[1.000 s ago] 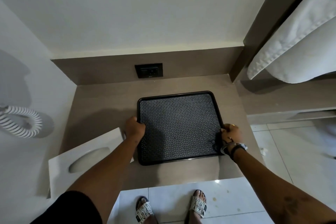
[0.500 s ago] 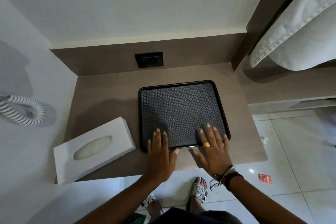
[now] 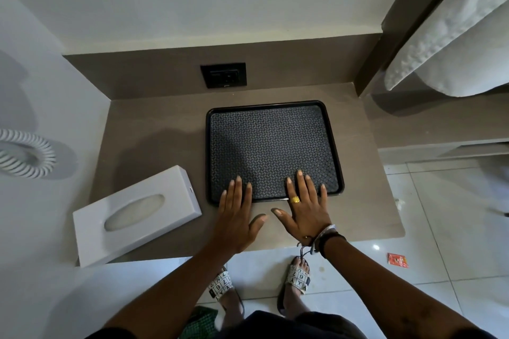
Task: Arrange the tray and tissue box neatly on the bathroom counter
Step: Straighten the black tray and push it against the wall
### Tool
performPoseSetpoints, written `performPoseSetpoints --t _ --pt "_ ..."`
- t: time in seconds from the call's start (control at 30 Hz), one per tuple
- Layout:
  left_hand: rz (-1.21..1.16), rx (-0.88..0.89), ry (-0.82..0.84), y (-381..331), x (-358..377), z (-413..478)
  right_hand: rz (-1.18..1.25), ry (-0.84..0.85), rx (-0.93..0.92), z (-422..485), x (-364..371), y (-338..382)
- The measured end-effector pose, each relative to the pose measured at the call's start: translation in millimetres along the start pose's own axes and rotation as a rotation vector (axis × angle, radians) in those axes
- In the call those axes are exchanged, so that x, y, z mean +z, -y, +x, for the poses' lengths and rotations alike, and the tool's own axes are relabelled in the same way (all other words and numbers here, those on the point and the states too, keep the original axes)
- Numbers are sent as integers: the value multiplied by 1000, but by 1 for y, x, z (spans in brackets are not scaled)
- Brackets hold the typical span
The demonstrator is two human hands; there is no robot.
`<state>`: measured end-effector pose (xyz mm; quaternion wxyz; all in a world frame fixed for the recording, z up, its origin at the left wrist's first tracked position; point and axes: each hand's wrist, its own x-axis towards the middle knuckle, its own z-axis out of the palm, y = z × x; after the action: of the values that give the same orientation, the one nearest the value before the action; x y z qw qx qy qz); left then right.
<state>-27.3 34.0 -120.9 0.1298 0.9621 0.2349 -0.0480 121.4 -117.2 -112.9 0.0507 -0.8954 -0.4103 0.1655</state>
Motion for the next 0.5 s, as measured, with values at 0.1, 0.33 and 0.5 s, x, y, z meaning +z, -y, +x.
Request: performPoseSetpoints --t 0.1,0.33,0.5 --pt "-12 -14 0 6 -6 19 -9 -11 -16 21 -5 0" --pt "14 -55 7 17 -11 53 3 -32 -19 62 -15 2" --pt "36 -71 38 28 -14 68 25 -45 -29 76 -14 5"
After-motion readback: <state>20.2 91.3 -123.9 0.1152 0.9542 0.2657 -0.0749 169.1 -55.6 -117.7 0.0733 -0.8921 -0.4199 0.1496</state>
